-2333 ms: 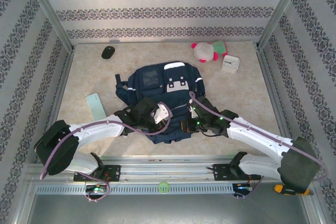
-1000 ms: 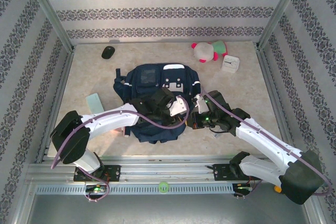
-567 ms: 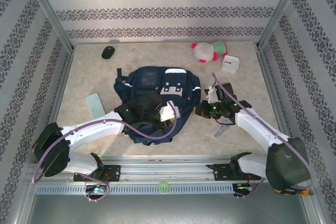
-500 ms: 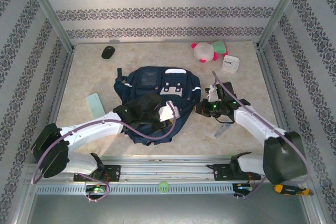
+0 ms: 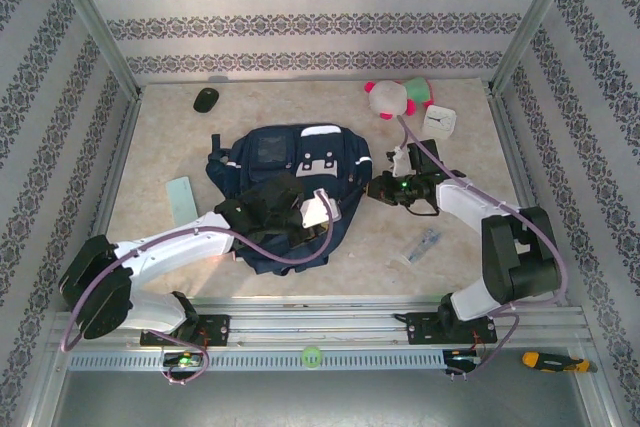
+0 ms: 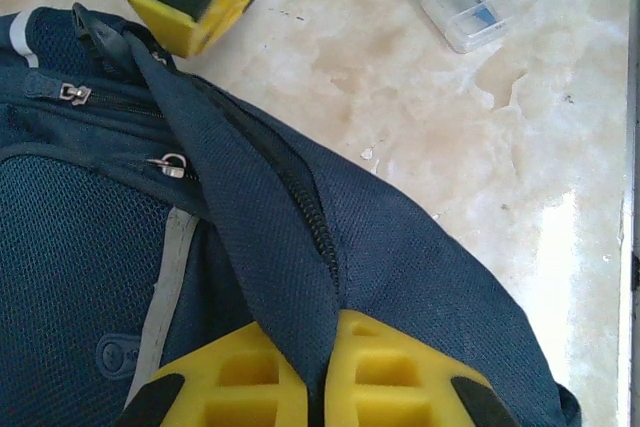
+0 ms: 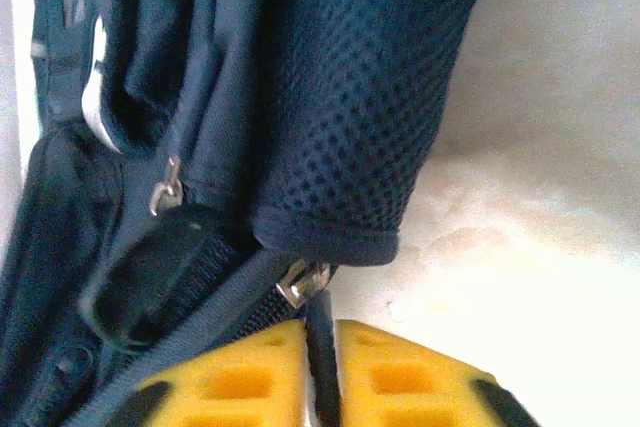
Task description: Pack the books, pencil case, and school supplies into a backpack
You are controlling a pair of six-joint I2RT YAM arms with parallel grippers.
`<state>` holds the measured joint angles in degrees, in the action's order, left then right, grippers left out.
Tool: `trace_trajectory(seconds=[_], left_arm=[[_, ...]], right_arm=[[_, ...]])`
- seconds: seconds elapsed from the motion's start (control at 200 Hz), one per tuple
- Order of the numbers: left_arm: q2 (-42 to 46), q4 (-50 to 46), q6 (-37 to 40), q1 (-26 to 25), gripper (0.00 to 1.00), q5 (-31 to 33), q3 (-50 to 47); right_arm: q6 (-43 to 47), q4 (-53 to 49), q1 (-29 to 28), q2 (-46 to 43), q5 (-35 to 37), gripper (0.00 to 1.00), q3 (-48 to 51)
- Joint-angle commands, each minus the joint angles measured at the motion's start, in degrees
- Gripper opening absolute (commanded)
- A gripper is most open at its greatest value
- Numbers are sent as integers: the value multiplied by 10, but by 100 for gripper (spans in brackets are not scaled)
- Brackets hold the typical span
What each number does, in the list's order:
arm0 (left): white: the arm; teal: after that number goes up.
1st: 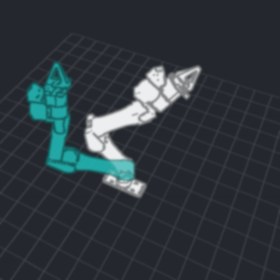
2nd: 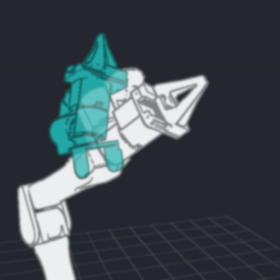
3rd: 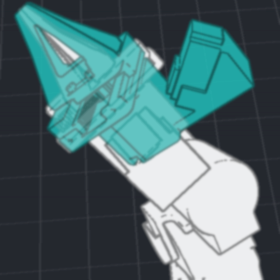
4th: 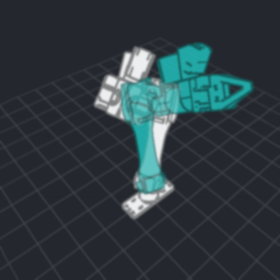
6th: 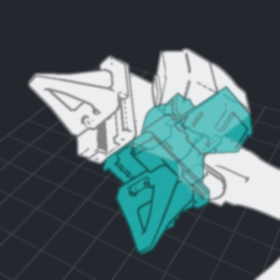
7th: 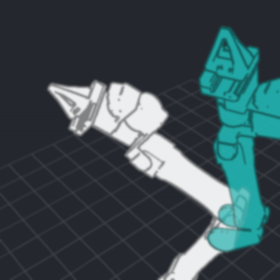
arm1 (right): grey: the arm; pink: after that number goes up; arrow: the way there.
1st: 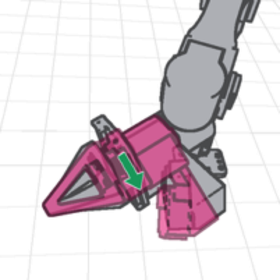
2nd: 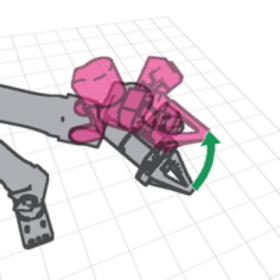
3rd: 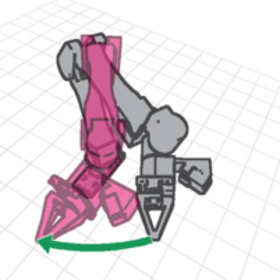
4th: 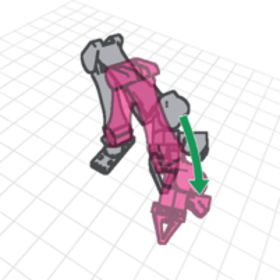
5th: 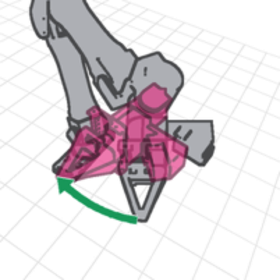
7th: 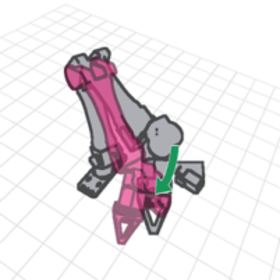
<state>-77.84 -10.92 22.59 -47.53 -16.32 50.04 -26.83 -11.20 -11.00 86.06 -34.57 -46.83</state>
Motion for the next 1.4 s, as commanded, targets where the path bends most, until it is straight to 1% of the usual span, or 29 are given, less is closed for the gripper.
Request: trace_trajectory(seconds=[0.0,0.08,0.15,0.185,0.28,0.295,0.345,0.37,0.415,0.465,0.52,0.59,0.645,0.695,0.774,0.834,0.939,1.054,1.114,1.144,1.189,1.254,1.329,1.354,1.394], left_arm=[[-39,59,25,1,1,-19,10],[-86,98,40,11,3,-33,30],[-127,118,44,25,4,-50,55],[-144,125,39,34,8,-63,68],[-158,121,19,52,28,-105,97],[-157,121,14,53,32,-108,99],[-149,110,-7,54,51,-107,105],[-142,99,-17,54,58,-105,108],[-127,76,-36,54,67,-102,110],[-106,62,-65,55,73,-96,103],[-76,58,-102,55,76,-77,87],[-42,58,-123,56,77,-46,60],[-26,53,-112,58,77,-21,40],[-26,43,-85,59,77,3,26],[-48,19,-37,59,77,34,24],[-73,12,-11,58,80,49,30],[-112,21,20,59,84,55,46],[-158,23,45,58,87,84,68],[-179,20,54,59,86,104,79],[-186,22,57,59,83,116,82],[-189,25,59,58,70,126,83],[-179,45,54,59,46,133,74],[-149,62,45,58,22,130,57],[-137,65,38,59,13,127,53],[-113,65,28,60,3,120,47]], right_arm=[[9,13,21,-54,64,31,-11],[9,-16,22,-93,64,43,-2],[4,-35,21,-130,58,48,12],[-1,-44,21,-149,56,49,21],[-17,-60,17,-200,48,51,50],[-20,-63,17,-207,48,51,53],[-29,-74,10,-231,50,52,66],[-33,-80,7,-242,52,52,70],[-39,-88,-2,-257,54,53,76],[-43,-94,-15,-268,57,53,80],[-50,-98,-32,-273,59,54,78],[-67,-96,-53,-264,54,54,74],[-77,-86,-73,-251,54,54,71],[-87,-71,-91,-236,56,54,70],[-100,-45,-112,-204,58,53,69],[-108,-35,-121,-181,59,52,67],[-115,-19,-129,-166,83,52,75],[-123,7,-127,-157,90,52,95],[-122,14,-126,-147,86,51,102],[-120,15,-126,-143,85,51,104],[-118,16,-126,-141,84,51,107],[-115,16,-122,-146,87,51,112],[-109,15,-111,-160,85,52,117],[-106,13,-104,-166,83,52,118],[-101,10,-94,-175,77,52,119]])
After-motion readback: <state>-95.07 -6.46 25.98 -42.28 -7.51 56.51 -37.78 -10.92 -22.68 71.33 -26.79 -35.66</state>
